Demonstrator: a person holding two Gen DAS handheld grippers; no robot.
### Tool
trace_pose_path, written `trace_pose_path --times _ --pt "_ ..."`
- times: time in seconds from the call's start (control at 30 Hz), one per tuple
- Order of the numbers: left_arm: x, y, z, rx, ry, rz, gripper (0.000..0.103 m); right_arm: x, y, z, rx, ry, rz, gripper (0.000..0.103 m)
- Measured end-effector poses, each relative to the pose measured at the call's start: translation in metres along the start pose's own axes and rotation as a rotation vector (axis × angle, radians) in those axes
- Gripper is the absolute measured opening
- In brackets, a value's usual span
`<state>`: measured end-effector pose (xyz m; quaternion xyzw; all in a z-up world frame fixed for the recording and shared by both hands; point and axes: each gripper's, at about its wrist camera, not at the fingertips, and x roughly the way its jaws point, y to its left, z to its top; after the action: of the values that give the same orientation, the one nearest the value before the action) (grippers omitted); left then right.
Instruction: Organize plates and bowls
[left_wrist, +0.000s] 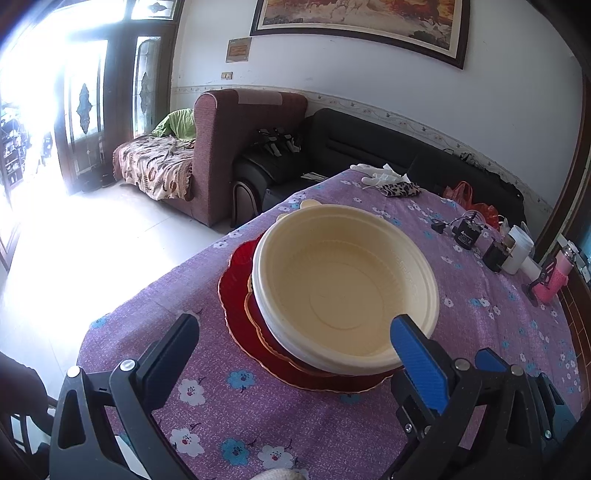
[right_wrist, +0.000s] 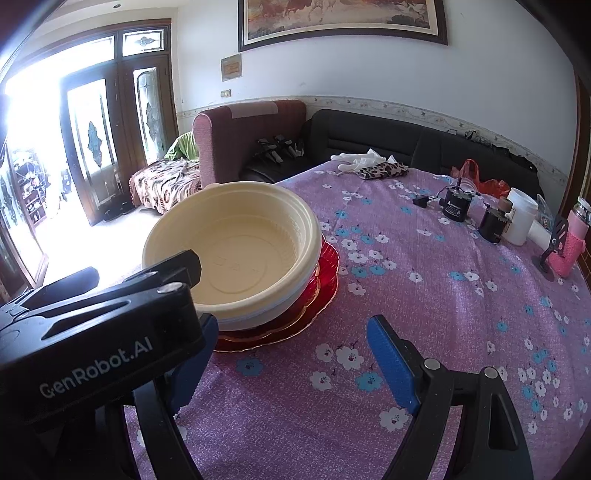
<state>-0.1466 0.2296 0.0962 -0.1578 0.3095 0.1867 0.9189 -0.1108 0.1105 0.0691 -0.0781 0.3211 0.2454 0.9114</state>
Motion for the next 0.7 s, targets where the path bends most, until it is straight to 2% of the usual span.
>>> trace_pose_path --times 0.43,0.7 --pt "0.0030 0.0011 -0.0030 -0.003 0.006 0.004 0.103 0.0004 0.0025 0.0005 -0.007 0.004 0.004 0.087" --pt "0.0010 0.0074 0.0028 -0.032 -0.015 0.057 0.103 -0.0029 0.0028 0.0056 -0.014 -0.005 0.026 0.087"
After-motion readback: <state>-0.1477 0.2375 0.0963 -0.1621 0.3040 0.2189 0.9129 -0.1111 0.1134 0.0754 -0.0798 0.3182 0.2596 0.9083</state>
